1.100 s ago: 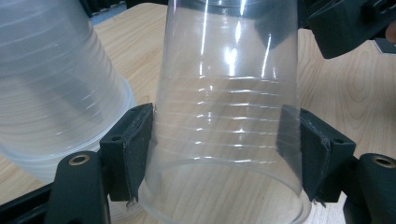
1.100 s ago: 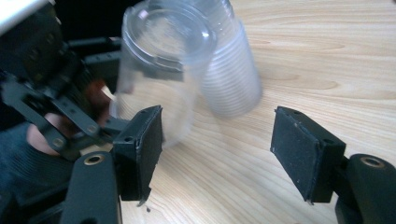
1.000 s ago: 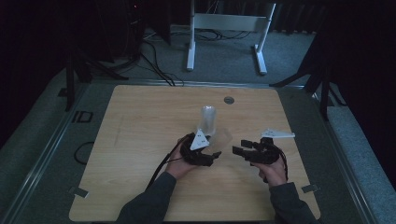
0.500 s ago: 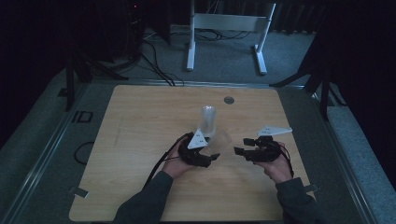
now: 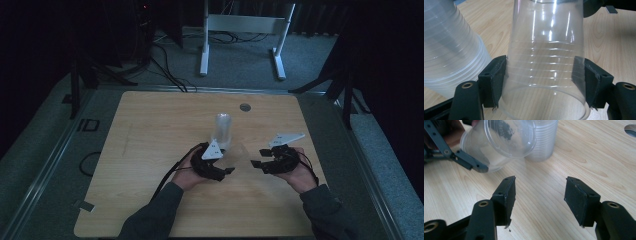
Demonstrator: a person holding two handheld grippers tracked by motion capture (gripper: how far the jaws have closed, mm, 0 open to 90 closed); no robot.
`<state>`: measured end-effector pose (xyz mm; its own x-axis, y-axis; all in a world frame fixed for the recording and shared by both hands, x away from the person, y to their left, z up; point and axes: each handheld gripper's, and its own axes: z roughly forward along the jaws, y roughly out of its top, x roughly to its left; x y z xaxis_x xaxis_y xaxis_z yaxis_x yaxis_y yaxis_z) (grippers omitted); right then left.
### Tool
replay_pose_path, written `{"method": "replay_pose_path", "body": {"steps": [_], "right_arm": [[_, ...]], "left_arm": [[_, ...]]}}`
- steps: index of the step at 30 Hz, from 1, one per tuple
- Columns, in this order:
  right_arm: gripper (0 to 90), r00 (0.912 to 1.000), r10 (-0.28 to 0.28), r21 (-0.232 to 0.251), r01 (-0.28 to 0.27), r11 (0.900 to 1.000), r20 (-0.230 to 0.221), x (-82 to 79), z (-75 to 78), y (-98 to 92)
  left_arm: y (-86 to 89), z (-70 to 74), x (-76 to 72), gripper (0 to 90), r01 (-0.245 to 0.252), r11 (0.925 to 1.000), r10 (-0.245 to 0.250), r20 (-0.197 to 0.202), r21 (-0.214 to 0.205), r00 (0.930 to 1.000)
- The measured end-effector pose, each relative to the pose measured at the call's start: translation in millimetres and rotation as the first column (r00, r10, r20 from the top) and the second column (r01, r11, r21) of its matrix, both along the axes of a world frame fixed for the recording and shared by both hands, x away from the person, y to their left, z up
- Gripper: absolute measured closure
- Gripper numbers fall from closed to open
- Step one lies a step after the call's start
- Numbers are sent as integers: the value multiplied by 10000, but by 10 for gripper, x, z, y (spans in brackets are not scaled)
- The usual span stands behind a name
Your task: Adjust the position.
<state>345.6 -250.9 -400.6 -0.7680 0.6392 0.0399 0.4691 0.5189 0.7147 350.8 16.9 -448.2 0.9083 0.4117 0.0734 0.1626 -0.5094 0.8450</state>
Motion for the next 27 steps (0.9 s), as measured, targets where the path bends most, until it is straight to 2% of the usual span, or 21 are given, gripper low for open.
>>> {"method": "replay_pose_path", "body": {"steps": [7, 13, 14, 15, 16, 20, 22, 24, 26, 27], "right_arm": [[405, 9992, 367, -421, -361, 9985, 137, -17, 12, 56], [413, 9963, 818, -1166, -780, 9901, 282, -30, 62, 118], [413, 9963, 818, -1166, -780, 9901, 282, -30, 62, 118], [415, 9957, 878, -1309, -833, 9879, 289, -28, 73, 127], [416, 9942, 1025, -1708, -957, 9806, 314, -24, 104, 146], [417, 9935, 1099, -1950, -1019, 9755, 309, -22, 123, 165], [420, 9887, 1470, -2578, -1350, 9567, 278, -18, 146, 212], [423, 9855, 1676, -2872, -1528, 9456, 274, -16, 156, 232], [424, 9845, 1733, -2970, -1582, 9417, 252, -20, 160, 242], [425, 9816, 1895, -3106, -1736, 9346, 215, -24, 172, 256]], "left_arm": [[-12, 37, 7, 293, 340, 9990, -336, -127, 298, 9994], [-3, 76, 8, 294, 550, 9970, -542, -143, 550, 9984], [-3, 76, 8, 294, 550, 9970, -542, -143, 550, 9984], [4, 78, 10, 294, 609, 9957, -599, -159, 702, 9981], [4, 77, 10, 294, 632, 9953, -621, -171, 732, 9979], [3, 74, 12, 293, 743, 9929, -728, -188, 926, 9972], [8, 81, 16, 293, 855, 9908, -838, -205, 1046, 9963], [10, 86, 17, 293, 900, 9894, -879, -232, 1135, 9959], [9, 90, 17, 293, 951, 9881, -926, -260, 1210, 9954], [6, 90, 15, 293, 969, 9879, -943, -268, 1209, 9952]]}}
